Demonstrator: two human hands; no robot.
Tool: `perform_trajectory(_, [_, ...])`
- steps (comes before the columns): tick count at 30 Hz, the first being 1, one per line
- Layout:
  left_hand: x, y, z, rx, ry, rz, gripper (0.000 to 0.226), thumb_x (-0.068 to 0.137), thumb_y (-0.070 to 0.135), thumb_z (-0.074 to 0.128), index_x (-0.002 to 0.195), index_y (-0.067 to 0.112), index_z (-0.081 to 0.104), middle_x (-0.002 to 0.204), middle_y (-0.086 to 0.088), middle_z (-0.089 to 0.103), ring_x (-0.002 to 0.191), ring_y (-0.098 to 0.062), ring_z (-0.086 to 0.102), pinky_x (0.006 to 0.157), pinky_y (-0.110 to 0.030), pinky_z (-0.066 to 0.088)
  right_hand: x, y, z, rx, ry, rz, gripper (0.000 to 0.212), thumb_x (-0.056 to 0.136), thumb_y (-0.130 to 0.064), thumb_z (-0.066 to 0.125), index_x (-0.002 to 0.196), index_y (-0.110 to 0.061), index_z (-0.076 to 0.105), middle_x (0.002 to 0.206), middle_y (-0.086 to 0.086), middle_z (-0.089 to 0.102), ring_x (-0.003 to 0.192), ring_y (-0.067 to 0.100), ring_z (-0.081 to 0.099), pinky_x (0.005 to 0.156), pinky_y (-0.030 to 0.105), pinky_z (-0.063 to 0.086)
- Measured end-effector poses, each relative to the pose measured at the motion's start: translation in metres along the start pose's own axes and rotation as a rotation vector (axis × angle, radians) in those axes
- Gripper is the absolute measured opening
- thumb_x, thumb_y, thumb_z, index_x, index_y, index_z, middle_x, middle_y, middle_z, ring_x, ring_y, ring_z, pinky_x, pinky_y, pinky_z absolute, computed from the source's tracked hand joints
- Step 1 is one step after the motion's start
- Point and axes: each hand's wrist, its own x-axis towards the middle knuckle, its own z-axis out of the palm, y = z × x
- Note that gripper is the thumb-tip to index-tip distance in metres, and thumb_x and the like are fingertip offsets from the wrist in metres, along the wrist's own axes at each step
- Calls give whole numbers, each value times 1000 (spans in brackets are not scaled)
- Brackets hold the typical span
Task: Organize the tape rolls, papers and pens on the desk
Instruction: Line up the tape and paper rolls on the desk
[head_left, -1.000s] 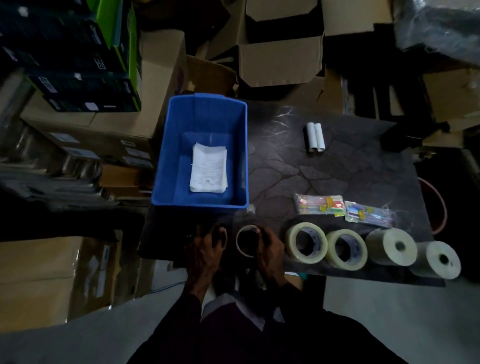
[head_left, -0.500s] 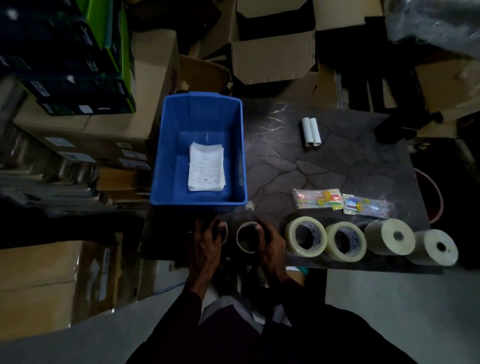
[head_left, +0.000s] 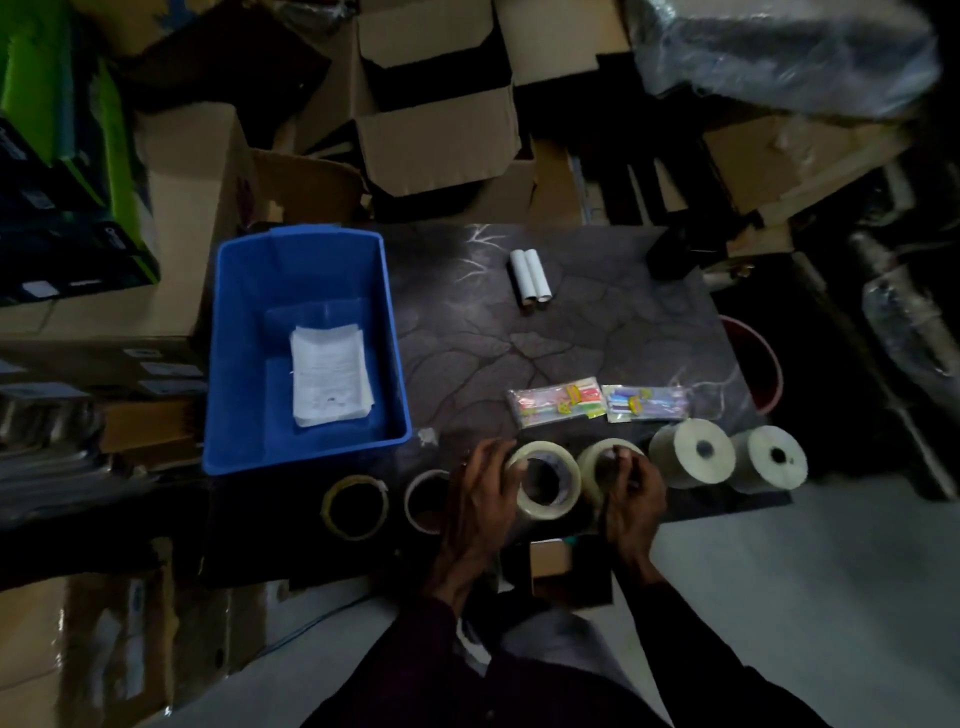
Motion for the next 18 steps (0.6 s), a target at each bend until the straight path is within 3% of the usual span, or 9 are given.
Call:
perform_trajectory(3, [8,4,32,-110,-128,-171,56,92,56,43,138,24,47,145,-3,44,134,-19,43,111,-30,35,12,23,-16,-42,53,37,20,100,-21,55,106,-11,70,102,7,69,97,19,62,85,26,46])
perform_trajectory(6, [15,6,51,-117,-189,-261,70,86,63,39,146,27,38,153,-5,34,141,-21,34,115,-34,30,15,36,-21,-122,44,-11,36,98,-42,49,109,-14,70,106,7,71,101,23,64,87,33,50])
perform_trajectory(10, [18,0,66,-113,-169,-301,65,92,46,56,148,21,35,153,-8,35,139,-22,34,112,-30,27,18,48,-18,-146,76,47,41,95,-47,52,114,-15,68,113,9,70,108,26,63,91,36,49])
perform_trajectory(15, [15,-8,79,-128,-115,-252,60,89,54,46,135,16,51,135,-6,55,123,-24,52,105,-36,41,23,67,-13,-127,8,174,39,96,-44,58,124,-18,63,123,7,67,117,26,59,97,35,46])
perform_trajectory(18, [15,-14,82,-84,-52,-203,39,92,43,52,125,23,58,125,3,61,115,-18,56,100,-32,42,26,68,-12,-60,-39,222,32,95,-40,62,120,-21,65,119,1,69,115,18,61,95,27,43])
